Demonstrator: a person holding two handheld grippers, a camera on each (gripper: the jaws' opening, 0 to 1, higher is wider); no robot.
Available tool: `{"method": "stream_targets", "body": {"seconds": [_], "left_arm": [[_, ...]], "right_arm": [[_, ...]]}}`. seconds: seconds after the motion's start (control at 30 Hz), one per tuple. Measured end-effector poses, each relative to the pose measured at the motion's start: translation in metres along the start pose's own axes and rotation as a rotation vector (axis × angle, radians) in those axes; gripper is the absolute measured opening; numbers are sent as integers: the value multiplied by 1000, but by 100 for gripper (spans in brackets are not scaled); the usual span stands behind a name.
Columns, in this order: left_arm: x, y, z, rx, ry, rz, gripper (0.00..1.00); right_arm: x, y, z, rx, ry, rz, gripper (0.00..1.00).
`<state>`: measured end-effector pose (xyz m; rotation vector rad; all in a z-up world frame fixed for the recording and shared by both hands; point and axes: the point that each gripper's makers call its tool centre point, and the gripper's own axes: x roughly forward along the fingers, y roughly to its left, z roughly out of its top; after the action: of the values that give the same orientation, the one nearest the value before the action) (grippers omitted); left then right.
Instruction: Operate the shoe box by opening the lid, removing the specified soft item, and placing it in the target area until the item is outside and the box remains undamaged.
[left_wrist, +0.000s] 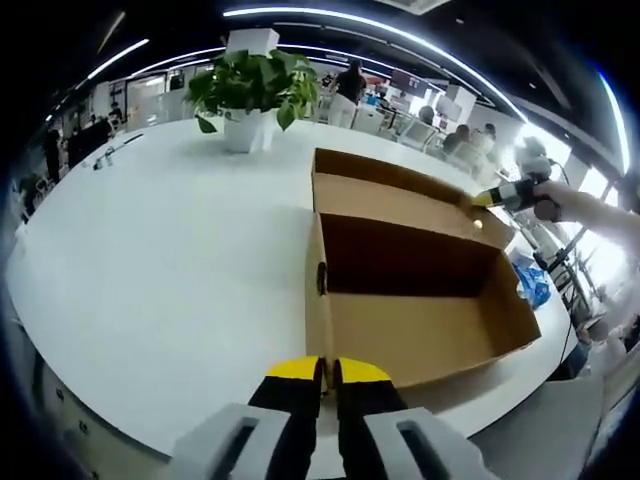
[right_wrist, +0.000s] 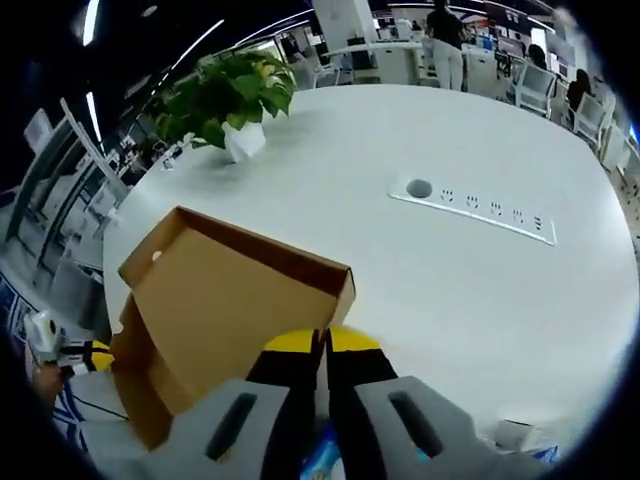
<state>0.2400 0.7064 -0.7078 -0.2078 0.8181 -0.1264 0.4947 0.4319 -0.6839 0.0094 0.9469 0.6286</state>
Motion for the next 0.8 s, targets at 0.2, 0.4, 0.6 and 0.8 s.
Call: {"method": "stream_targets", "body": {"seconds": [0.2,0.4,0.6,0.8], "left_arm": [[0,0,0,-3,-2,-3,4],[0,-1,0,2,-2,-2,4],[0,-1,0,6,-4,-3,4],[-1,-1,0,-14,-10,-15,4]], "right_arm": [[-11,4,6,2,-36,10,0],[-25,11,12,-9,-79,26,0],[-35,16,14,-16,-115,36,0],[-44,20,15,-28,-146,41,0]]}}
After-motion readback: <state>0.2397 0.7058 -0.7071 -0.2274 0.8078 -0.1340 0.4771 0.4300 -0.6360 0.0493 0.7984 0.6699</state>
